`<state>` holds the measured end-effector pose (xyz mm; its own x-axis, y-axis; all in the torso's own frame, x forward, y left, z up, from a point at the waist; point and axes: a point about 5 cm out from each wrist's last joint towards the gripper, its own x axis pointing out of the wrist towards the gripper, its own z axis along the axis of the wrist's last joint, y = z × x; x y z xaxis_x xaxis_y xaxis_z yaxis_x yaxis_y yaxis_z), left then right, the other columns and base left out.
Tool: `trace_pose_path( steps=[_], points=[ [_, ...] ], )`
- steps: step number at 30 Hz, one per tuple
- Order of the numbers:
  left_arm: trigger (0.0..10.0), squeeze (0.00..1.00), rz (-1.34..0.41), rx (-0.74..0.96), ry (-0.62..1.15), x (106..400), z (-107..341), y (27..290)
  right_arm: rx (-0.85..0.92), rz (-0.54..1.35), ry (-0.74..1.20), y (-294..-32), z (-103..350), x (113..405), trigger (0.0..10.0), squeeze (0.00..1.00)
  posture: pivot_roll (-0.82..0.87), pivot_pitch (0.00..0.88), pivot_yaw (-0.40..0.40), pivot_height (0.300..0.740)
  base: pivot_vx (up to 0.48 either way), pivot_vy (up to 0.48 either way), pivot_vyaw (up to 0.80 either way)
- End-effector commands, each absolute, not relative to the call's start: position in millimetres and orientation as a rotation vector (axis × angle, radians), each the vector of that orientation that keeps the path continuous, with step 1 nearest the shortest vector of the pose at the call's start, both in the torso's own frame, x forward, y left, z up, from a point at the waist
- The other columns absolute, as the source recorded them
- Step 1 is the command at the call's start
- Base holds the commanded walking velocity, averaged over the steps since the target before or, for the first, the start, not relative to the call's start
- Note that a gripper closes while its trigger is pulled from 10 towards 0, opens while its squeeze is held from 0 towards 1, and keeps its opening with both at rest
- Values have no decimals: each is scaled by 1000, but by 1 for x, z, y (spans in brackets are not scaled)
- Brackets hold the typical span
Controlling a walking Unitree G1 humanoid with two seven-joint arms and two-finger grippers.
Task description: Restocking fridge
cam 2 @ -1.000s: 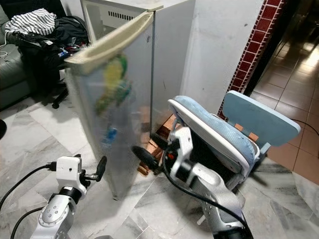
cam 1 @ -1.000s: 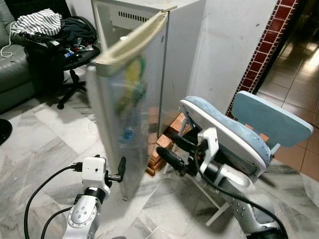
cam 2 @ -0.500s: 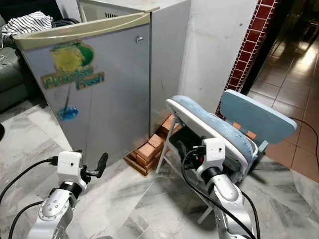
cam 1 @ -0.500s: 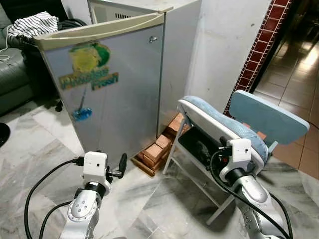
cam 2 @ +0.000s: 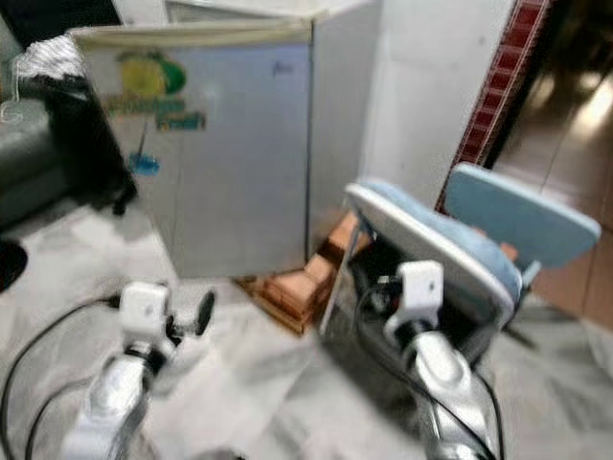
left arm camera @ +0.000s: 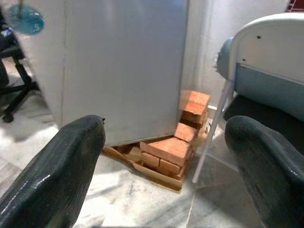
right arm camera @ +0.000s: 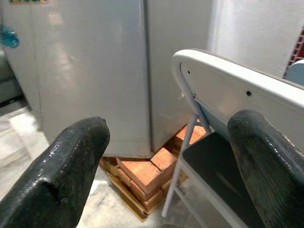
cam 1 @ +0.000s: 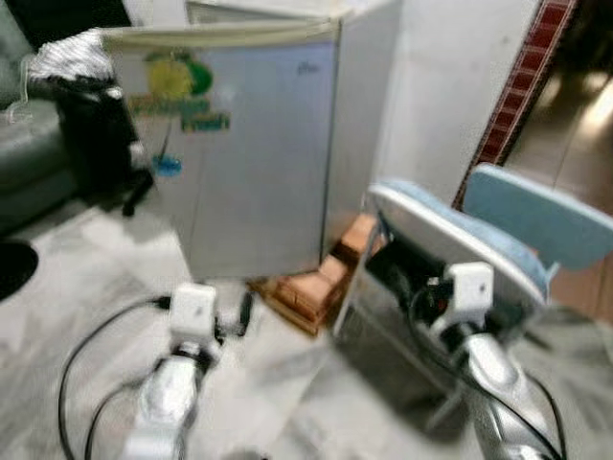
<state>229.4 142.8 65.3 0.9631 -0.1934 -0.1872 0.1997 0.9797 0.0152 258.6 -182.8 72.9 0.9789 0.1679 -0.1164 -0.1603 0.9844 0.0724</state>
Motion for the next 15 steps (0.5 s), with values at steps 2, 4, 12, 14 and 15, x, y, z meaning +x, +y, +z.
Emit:
trace_pose_path(
  steps=[2,4,12,14,15],
  points=[
    [10000,0,-174,59,181,231,69,152,73,179,112,-174,73,260,10000,0,28,26,1,740,0,480,0],
    [10000,0,-176,56,184,231,69,152,71,178,113,-175,73,260,10000,0,25,25,2,740,0,480,0],
    [10000,0,-188,51,192,232,67,149,71,170,121,-175,69,260,10000,0,16,20,7,740,0,480,-238],
    [10000,0,-188,49,192,232,67,149,71,169,120,-174,69,260,10000,0,16,20,7,740,0,480,-800],
    [10000,0,-189,50,190,233,67,149,69,170,120,-174,69,260,10000,0,16,18,7,740,0,480,-800]
  ],
)
